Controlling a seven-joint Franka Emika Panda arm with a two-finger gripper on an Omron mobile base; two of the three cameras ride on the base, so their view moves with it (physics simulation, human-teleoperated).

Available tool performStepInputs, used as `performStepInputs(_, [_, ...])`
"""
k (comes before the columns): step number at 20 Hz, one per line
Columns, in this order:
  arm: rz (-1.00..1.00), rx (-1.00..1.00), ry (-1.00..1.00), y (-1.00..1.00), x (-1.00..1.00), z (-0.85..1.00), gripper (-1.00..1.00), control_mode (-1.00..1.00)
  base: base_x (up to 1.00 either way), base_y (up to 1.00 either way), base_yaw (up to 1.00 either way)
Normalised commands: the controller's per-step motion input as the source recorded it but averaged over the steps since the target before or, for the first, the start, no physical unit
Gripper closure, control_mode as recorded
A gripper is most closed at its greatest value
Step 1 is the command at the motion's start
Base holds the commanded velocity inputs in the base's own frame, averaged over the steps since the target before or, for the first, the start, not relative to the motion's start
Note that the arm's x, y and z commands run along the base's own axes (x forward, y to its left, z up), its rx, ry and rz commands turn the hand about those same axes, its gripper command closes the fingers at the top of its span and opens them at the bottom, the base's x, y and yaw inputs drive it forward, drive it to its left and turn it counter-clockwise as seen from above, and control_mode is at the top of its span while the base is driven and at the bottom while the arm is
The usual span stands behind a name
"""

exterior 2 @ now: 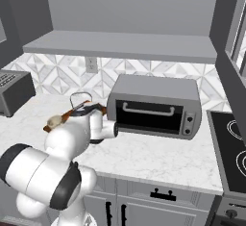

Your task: Pick the kettle from the counter and place it on the tray. Then pick the mug from the cabinet and place it on the tray. Then close the cabinet doors.

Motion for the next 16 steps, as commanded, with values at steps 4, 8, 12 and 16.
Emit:
performStepInputs(4, [0.00, 0.00, 0.00, 0.02, 0.32, -0.13, 1.00, -1.00, 0.00, 0.00, 0.00])
performStepInputs(8, [0.00, 0.00, 0.00, 0.02, 0.27, -0.20, 1.00, -1.00, 0.00, 0.00, 0.00])
performStepInputs(12, [0.00, 0.00, 0.00, 0.06, 0.24, -0.22, 1.00, -1.00, 0.00, 0.00, 0.00])
performStepInputs(16, [0.00, 0.00, 0.00, 0.03, 0.22, -0.22, 1.00, -1.00, 0.00, 0.00, 0.00])
